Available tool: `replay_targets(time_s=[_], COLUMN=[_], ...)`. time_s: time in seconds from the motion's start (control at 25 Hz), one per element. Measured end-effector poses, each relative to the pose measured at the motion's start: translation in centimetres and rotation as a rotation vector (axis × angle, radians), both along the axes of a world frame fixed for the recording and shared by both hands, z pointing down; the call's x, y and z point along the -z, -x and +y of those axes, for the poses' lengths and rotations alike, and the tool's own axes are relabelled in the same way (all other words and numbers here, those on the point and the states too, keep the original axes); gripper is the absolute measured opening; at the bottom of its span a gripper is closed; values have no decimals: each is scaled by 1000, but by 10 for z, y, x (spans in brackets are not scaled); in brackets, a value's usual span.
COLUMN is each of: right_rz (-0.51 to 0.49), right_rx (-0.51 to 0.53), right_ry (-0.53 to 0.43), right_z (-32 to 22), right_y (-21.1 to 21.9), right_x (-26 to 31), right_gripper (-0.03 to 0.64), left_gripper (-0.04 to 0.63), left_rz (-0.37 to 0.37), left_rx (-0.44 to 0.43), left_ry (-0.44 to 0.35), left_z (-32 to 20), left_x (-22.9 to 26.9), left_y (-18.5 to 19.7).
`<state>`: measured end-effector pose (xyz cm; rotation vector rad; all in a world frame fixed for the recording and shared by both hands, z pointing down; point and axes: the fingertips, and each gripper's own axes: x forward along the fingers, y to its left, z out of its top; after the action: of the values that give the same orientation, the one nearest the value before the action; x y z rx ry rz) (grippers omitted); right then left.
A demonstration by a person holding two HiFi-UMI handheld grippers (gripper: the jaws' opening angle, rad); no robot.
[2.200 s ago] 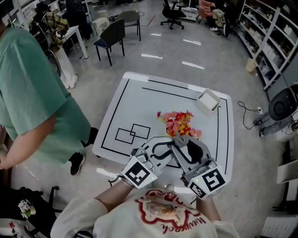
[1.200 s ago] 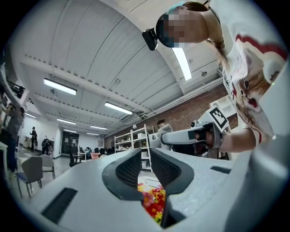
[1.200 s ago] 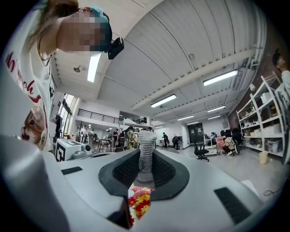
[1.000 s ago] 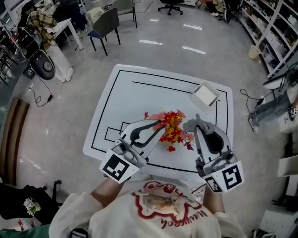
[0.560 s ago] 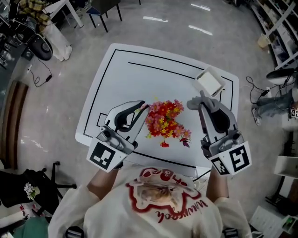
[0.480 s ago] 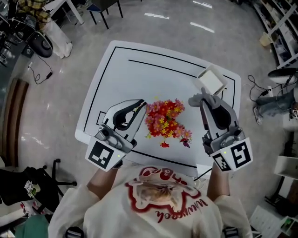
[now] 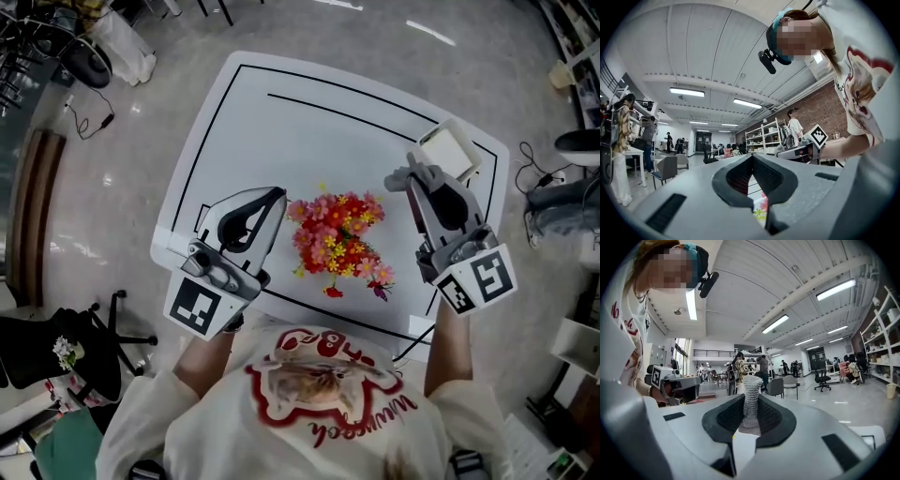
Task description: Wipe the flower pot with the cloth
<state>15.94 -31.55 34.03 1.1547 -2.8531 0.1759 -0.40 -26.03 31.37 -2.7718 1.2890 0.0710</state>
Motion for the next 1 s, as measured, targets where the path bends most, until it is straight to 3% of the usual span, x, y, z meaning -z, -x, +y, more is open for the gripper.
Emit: replay_targets(time_s=[0.56, 1.0], right_rz=[28, 41], right_rx=[225, 305], right_ry=[104, 195], right_z=[-14, -14], right_y=[32, 51], right_x=[-69, -113], right_gripper=[55, 55], left_gripper=[4, 4], left_rz=[-22, -21], left_rx=[104, 153], left_ry=[61, 83], left_z=[7, 16], left_x=[-22, -31], left_y=[17, 23])
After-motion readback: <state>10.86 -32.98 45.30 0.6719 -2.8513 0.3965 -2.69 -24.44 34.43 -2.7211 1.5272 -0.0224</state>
